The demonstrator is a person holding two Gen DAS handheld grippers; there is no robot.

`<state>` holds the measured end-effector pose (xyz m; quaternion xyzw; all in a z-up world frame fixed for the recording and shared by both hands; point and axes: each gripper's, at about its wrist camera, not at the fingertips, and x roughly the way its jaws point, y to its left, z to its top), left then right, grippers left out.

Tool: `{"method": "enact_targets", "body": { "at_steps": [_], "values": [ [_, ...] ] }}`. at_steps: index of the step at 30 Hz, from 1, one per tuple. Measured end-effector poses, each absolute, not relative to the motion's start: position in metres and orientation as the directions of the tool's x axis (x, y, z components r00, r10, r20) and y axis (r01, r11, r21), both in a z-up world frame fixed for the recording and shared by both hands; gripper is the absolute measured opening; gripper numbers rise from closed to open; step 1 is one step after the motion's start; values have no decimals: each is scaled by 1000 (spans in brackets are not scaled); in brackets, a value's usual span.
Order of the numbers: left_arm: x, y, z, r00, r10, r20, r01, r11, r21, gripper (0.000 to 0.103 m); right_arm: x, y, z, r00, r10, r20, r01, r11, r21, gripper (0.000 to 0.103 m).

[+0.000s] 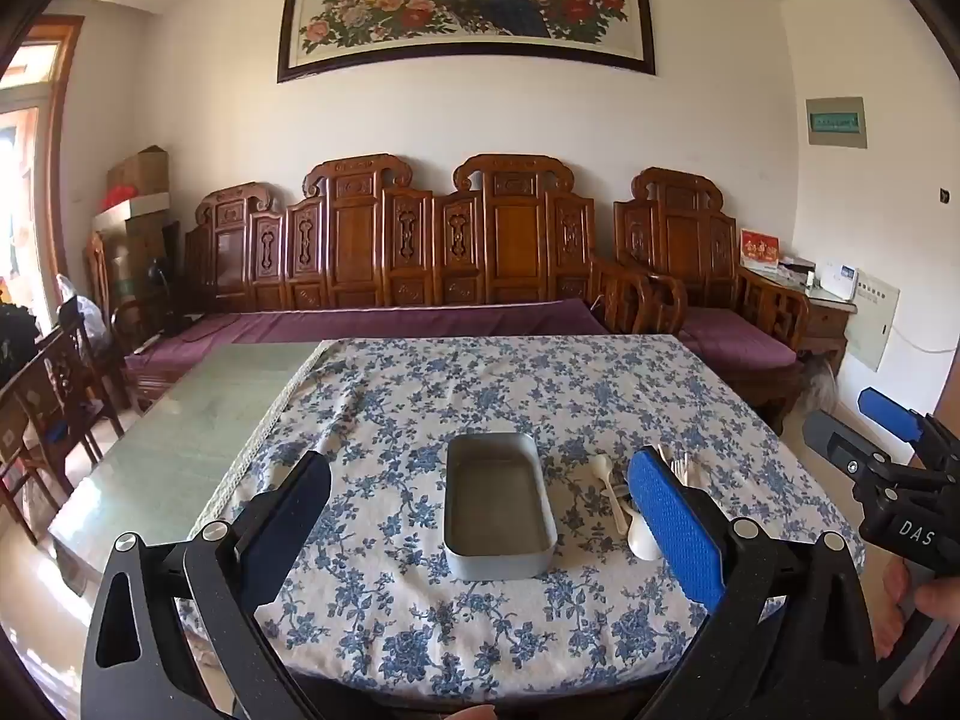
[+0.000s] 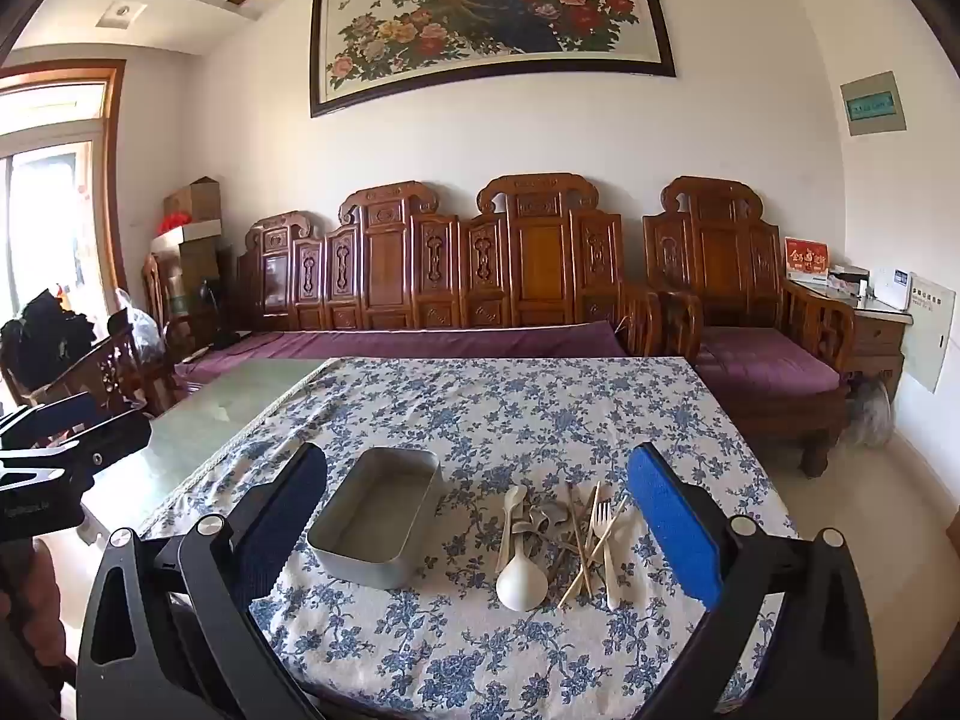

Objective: Organize utensils

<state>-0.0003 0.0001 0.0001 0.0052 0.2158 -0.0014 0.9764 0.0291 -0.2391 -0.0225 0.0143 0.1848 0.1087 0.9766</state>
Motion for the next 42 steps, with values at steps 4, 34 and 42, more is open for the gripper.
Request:
{"method": "enact_targets", "body": {
  "at_steps": [4,34,42],
  "values": [
    [0,0,0,906,-3,-424,8,1000,10,96,29,-239,-23,908,219,-356,-208,976,70,100],
    [-2,0,10,911,-16,-412,18,1000,2,96,29,-240,-23,907,222,-358,-208,975,78,100],
    [-1,0,9,911,-15,-411,17,1000,3,96,29,-242,-24,907,224,-356,-210,975,77,100]
  ]
}}
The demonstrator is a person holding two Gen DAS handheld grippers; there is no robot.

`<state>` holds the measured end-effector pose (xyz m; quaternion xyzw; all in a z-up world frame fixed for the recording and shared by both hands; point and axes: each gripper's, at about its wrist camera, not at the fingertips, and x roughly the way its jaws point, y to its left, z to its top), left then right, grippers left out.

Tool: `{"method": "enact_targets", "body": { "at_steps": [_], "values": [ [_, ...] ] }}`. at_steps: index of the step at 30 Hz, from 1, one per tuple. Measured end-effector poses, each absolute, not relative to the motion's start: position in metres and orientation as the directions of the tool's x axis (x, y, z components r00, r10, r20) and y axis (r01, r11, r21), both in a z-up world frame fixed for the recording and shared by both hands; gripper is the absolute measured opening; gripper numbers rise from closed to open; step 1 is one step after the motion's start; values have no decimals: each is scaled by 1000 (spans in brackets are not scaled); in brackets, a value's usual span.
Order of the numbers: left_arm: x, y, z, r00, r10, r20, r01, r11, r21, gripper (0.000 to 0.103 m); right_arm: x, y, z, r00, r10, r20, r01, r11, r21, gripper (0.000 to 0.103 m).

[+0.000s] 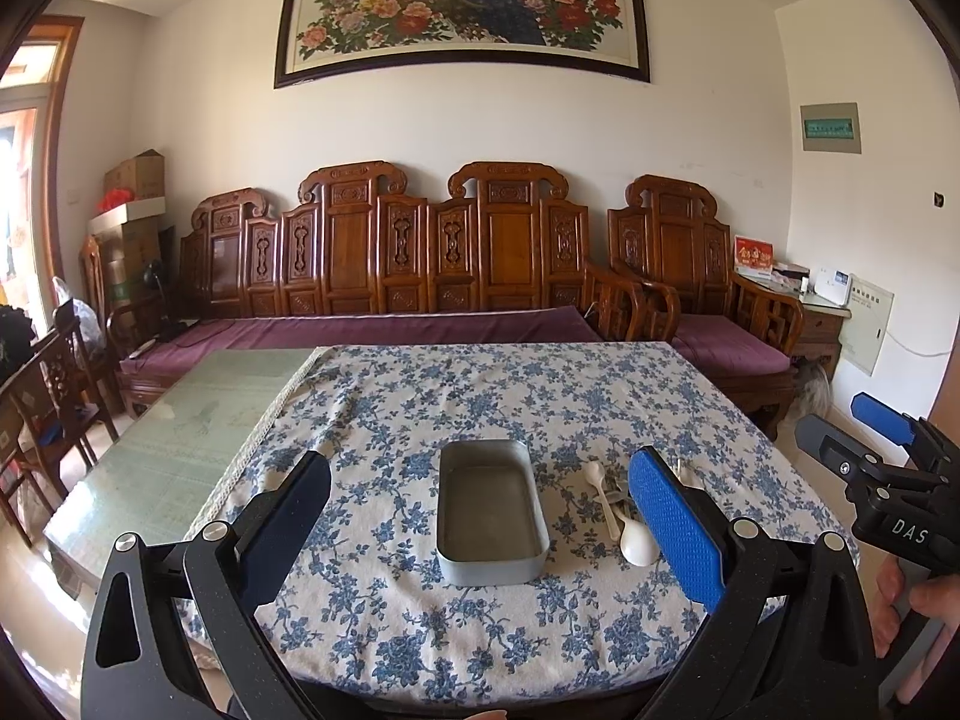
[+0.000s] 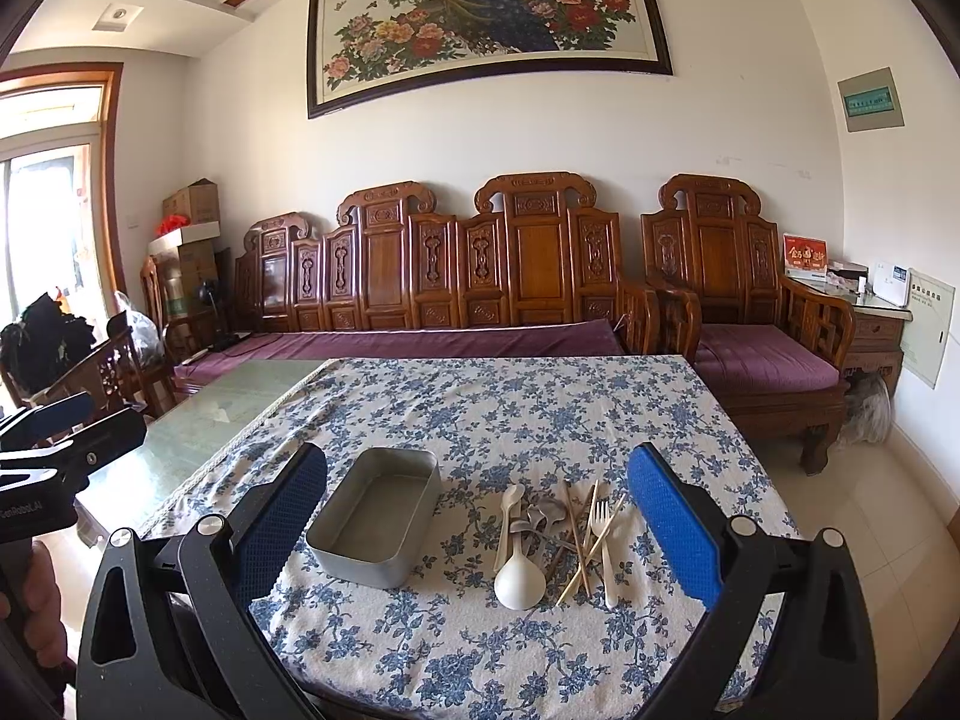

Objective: Organize utensils

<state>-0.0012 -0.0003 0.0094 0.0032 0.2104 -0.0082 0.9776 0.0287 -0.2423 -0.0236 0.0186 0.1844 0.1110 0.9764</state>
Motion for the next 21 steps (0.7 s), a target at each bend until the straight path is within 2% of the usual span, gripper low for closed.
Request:
{"method": "enact_targets", "body": {
  "at_steps": [21],
  "values": [
    [-2,-1,10,914,-16,-406,20,1000,5,96,27,-243,-23,908,224,-355,-210,975,79,100]
  ]
}}
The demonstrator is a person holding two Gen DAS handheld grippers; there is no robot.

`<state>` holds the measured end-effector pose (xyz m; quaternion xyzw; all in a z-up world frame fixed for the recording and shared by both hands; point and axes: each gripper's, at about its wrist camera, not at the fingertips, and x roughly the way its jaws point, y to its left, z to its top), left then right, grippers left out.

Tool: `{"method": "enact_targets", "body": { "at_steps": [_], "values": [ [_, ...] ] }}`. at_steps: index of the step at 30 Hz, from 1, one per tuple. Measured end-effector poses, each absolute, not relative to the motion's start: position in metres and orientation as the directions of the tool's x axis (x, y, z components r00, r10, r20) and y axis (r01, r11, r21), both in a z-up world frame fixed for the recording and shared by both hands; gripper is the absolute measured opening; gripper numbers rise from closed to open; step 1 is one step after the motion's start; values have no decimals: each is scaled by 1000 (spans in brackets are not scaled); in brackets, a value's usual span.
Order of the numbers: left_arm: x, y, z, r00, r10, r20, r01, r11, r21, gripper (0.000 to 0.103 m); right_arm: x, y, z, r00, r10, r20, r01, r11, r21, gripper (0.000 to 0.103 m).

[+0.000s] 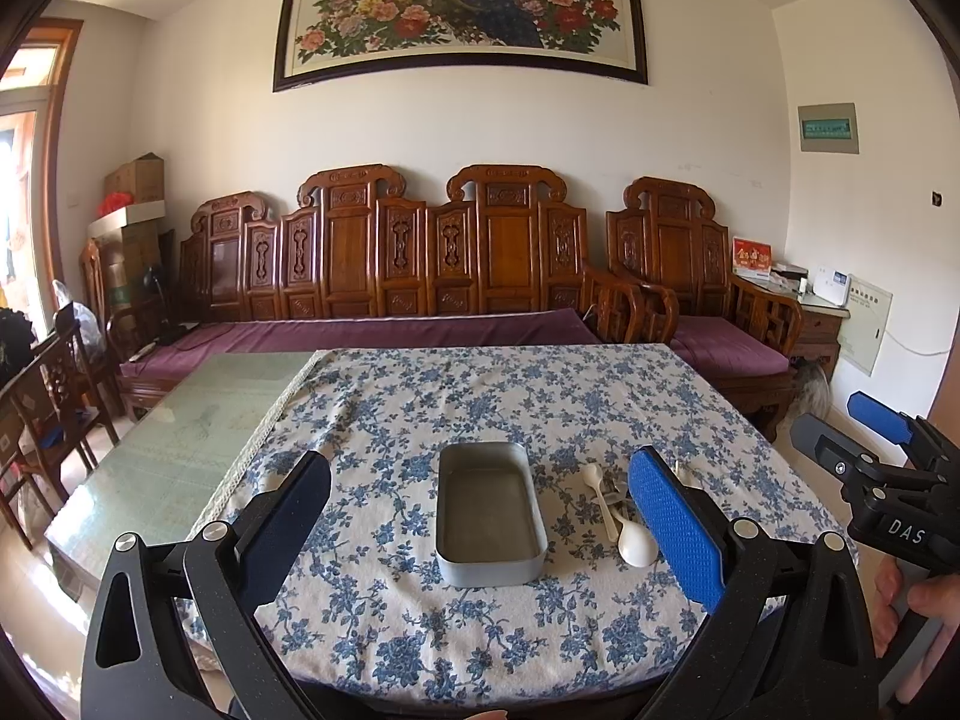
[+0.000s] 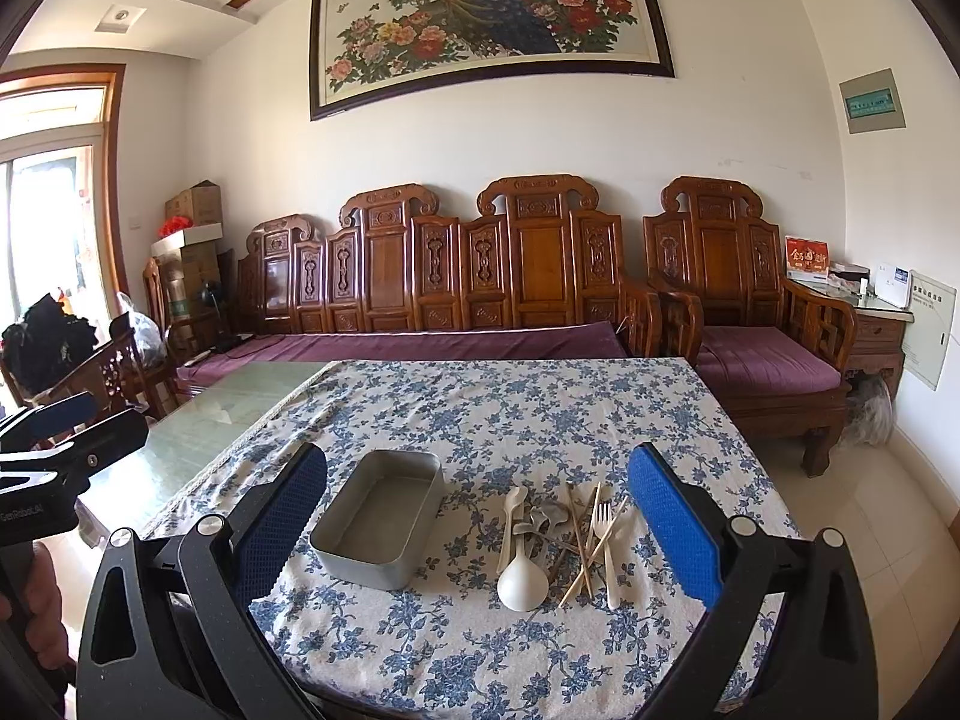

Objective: Organize utensils

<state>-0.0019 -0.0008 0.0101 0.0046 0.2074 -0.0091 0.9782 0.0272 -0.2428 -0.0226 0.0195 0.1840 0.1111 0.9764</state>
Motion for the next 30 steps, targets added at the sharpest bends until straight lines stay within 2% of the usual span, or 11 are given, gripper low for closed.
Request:
{"method": "enact_targets", "body": {
  "at_steps": [30],
  "values": [
    [2,-7,8,904,-27,-427,35,999,12,96,32,-232,-25,902,229,-367,-214,973,82,100]
  ]
}}
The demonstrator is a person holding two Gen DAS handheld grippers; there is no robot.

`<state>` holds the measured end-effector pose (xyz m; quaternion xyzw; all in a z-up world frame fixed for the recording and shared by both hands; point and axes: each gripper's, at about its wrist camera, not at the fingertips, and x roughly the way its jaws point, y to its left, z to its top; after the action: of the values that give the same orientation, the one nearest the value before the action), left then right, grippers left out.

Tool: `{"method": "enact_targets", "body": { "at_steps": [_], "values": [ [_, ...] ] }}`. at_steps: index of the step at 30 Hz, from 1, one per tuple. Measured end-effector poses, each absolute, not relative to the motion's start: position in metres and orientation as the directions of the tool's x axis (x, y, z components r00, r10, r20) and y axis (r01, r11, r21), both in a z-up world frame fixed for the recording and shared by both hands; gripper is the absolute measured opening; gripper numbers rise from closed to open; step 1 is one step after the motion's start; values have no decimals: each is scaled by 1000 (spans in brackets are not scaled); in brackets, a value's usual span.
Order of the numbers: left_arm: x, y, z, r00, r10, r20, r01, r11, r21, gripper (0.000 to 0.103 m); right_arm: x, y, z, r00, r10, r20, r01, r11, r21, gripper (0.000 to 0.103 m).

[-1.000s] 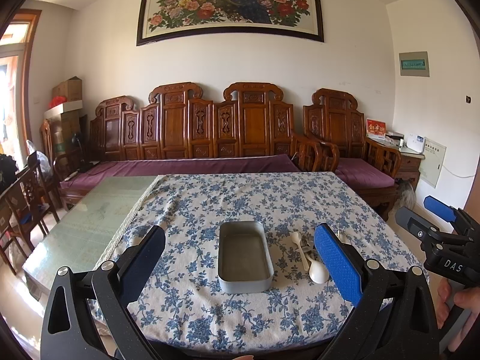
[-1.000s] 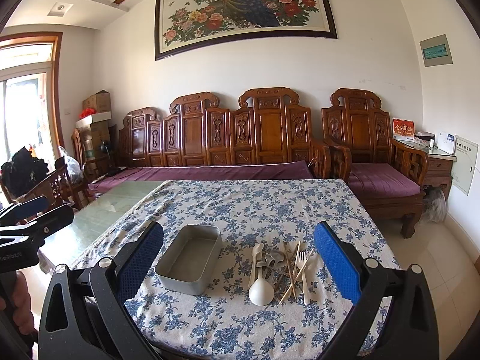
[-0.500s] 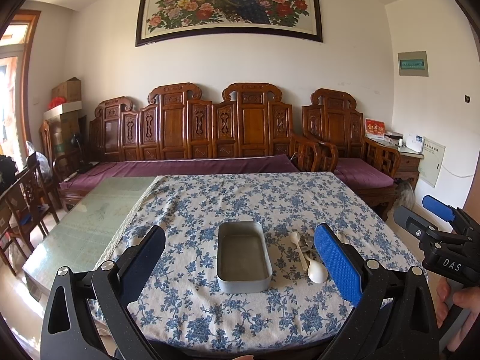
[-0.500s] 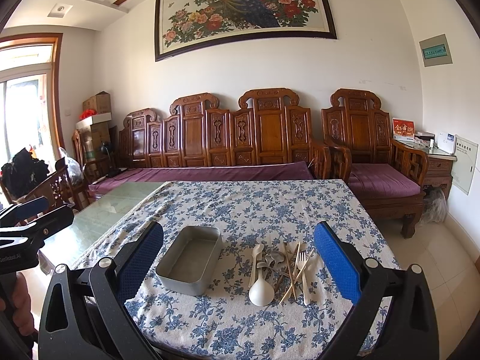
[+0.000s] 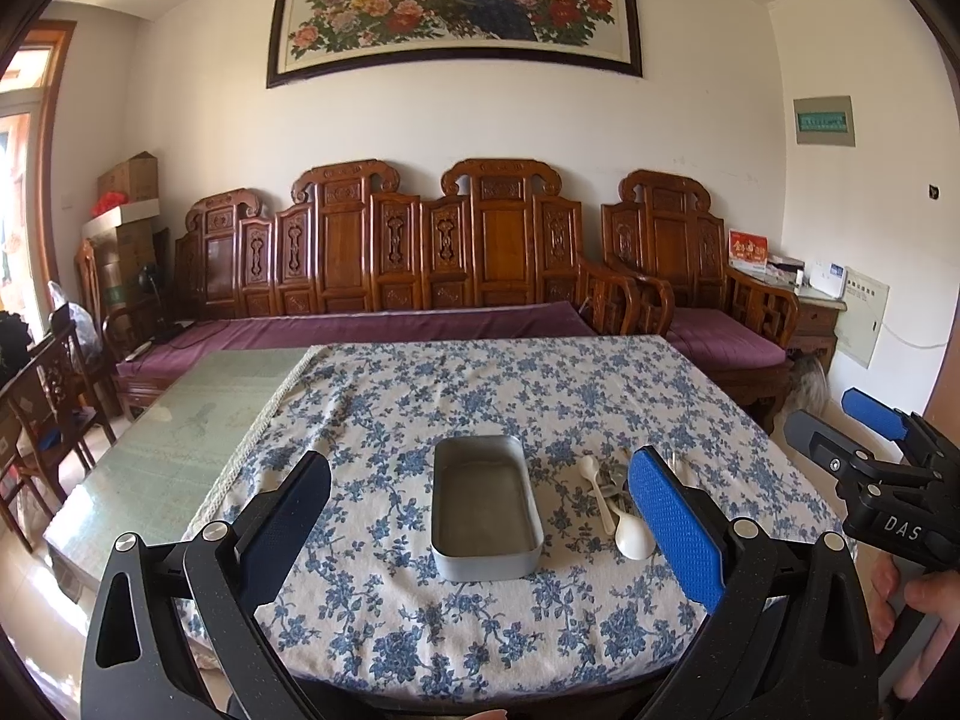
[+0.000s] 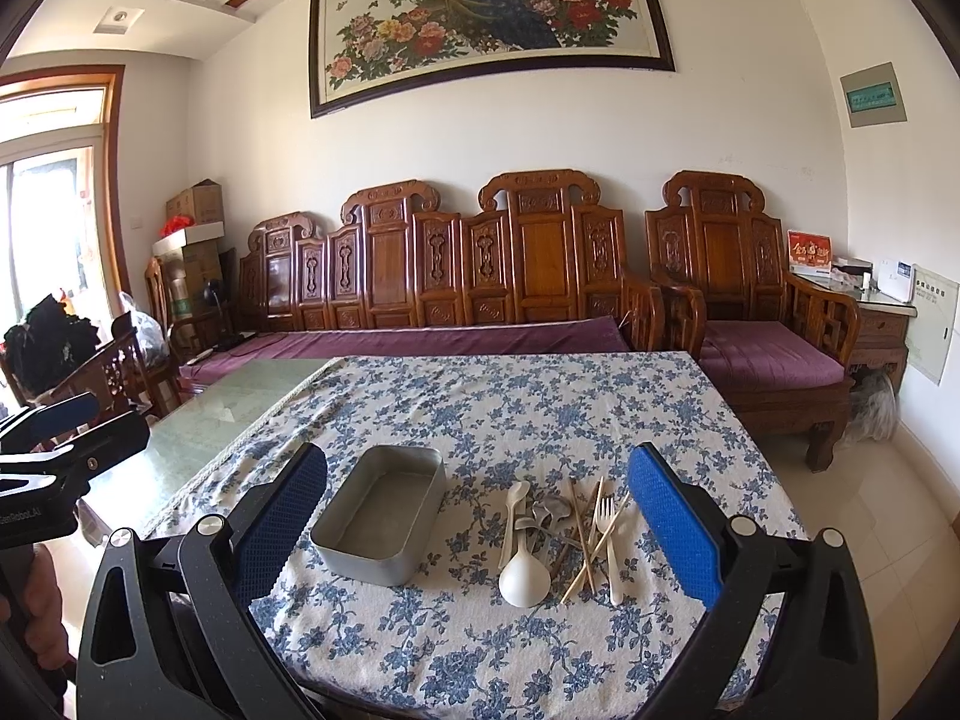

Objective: Organize utensils

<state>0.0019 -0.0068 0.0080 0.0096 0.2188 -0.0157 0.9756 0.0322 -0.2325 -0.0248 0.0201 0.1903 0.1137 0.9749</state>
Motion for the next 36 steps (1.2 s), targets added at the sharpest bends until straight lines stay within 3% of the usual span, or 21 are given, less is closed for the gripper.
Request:
{"method": "enact_targets", "body": {
  "at_steps": [8,17,27,36],
  "values": [
    [33,-10,-24,854,-65,-516,84,996,14,96,60,-252,-57,885,208,-416,-196,978,73,99],
    [76,-30,-61,808,-109,-579,155,988,30,96,120,-284,-105,839,177,-515,-158,984,81,73],
    [123,-59,-92,748,-177,-639,243,970,15,96,184,-317,-146,785,155,-600,-127,988,89,56],
    [153,-83,-127,688,-194,-699,290,957,20,88,233,-318,-211,673,235,-702,-183,972,150,35]
  ]
}}
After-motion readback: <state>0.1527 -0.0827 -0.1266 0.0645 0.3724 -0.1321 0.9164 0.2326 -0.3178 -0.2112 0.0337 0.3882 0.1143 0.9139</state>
